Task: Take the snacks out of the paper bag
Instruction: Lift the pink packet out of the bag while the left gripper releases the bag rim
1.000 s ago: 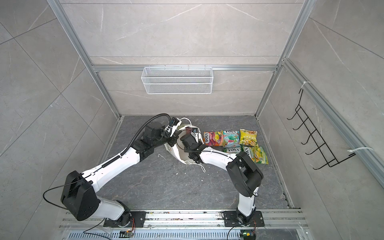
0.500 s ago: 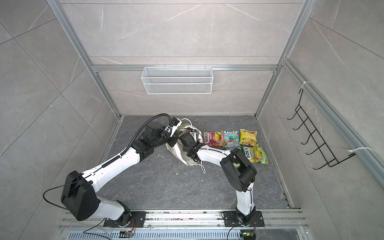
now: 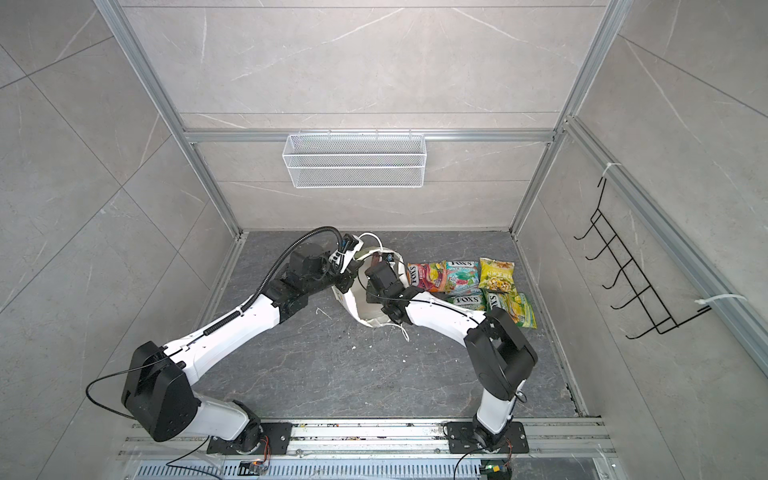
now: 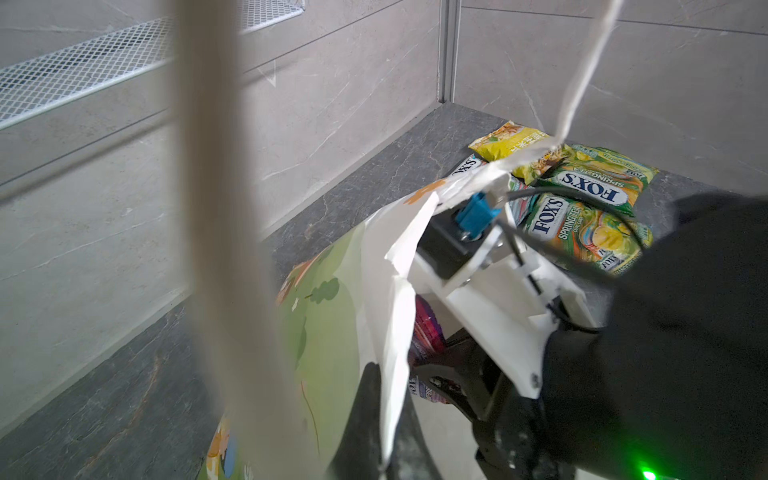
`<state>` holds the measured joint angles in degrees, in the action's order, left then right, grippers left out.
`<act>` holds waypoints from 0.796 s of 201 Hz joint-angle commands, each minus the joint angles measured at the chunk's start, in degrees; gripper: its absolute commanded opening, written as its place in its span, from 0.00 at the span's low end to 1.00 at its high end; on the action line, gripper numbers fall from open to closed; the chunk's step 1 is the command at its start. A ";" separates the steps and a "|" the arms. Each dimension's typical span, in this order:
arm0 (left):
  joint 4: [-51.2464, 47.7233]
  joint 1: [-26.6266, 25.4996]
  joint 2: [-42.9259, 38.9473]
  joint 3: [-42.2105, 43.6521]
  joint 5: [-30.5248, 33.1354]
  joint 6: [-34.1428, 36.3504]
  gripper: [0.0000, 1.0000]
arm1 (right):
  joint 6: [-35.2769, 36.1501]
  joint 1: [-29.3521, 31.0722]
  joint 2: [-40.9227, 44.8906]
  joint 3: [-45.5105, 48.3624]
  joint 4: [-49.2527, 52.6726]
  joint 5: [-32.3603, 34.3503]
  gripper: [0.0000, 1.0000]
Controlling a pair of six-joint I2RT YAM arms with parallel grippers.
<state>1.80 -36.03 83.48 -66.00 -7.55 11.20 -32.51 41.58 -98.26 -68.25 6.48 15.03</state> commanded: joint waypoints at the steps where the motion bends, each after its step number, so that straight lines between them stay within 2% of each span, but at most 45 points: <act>1: 1.38 -0.25 0.28 -2.70 2.50 -1.53 0.00 | 3.24 -0.05 6.56 1.16 0.29 -5.13 0.00; 59: 0.00 -0.18 1.05 -4.85 5.19 -2.03 0.00 | 7.20 -0.03 15.79 2.84 3.74 -8.79 0.00; 104: -3.20 0.24 1.55 -7.27 8.81 -2.97 0.00 | 14.10 -0.01 20.44 1.20 6.68 -11.97 0.00; 160: -7.24 1.87 3.23 -11.31 9.45 -6.14 0.00 | 17.39 -0.27 23.91 -0.33 8.91 -11.35 0.00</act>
<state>-3.79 -34.89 85.60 -73.76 1.15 7.90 -17.80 41.54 -77.78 -65.95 16.21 4.19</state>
